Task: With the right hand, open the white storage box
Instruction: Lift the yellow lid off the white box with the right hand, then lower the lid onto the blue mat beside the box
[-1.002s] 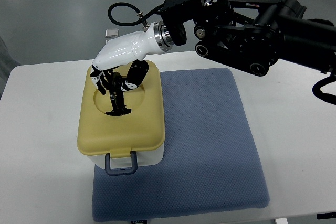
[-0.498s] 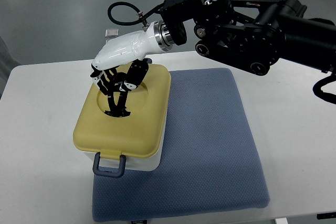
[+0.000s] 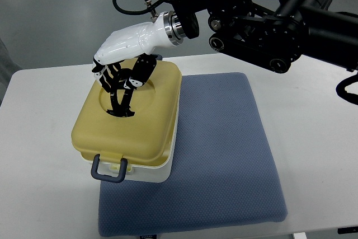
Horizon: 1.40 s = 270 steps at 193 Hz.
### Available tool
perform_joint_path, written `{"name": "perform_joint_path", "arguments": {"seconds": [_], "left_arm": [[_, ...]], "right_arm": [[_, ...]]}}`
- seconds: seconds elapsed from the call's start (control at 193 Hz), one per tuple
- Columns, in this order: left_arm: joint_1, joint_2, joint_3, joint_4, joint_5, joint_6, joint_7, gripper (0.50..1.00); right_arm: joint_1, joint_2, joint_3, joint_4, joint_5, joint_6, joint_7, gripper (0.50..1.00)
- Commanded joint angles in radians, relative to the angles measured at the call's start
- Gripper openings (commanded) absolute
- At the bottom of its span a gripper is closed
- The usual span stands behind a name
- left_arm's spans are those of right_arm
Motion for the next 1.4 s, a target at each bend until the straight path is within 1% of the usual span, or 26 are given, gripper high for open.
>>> {"name": "perform_joint_path", "arguments": {"seconds": [0.0,0.182,0.415,0.566,0.665,0.841,0.929,1.246,1.397], "left_arm": [[0.0,0.0,0.001,0.0,0.0,0.0,0.0,1.0],[0.0,0.0,-0.001,0.0,0.0,0.0,0.0,1.0],[0.0,0.0,0.001,0.0,0.0,0.0,0.0,1.0],[0.0,0.0,0.001,0.0,0.0,0.0,0.0,1.0],[0.0,0.0,0.001,0.001,0.0,0.0,-0.002,1.0],[0.0,0.0,-0.001,0.0,0.0,0.0,0.0,1.0],[0.0,0.0,-0.001,0.0,0.0,0.0,0.0,1.0],[0.001,0.0,-0.001,0.0,0.0,0.0,0.0,1.0],[0.0,0.0,0.001,0.0,0.0,0.0,0.0,1.0]], "right_arm": [[0.001,-0.02,0.034,-0.014,0.011,0.002,0.0,0.5],[-0.008,-0.065,0.112,-0.07,0.043,0.009,-0.002,0.5],[-0.033,-0.203,0.12,-0.127,0.092,-0.001,0.0,0.5],[-0.084,-0.299,0.12,-0.166,0.107,-0.005,0.005,0.5],[-0.12,-0.333,0.12,-0.187,0.107,-0.007,0.009,0.5],[-0.172,-0.37,0.12,-0.222,0.109,-0.031,0.011,0.5],[-0.202,-0.371,0.12,-0.228,0.107,-0.037,0.02,0.5],[-0.288,-0.388,0.118,-0.258,0.107,-0.083,0.02,0.5],[-0.32,-0.405,0.118,-0.262,0.107,-0.09,0.021,0.5]]}}
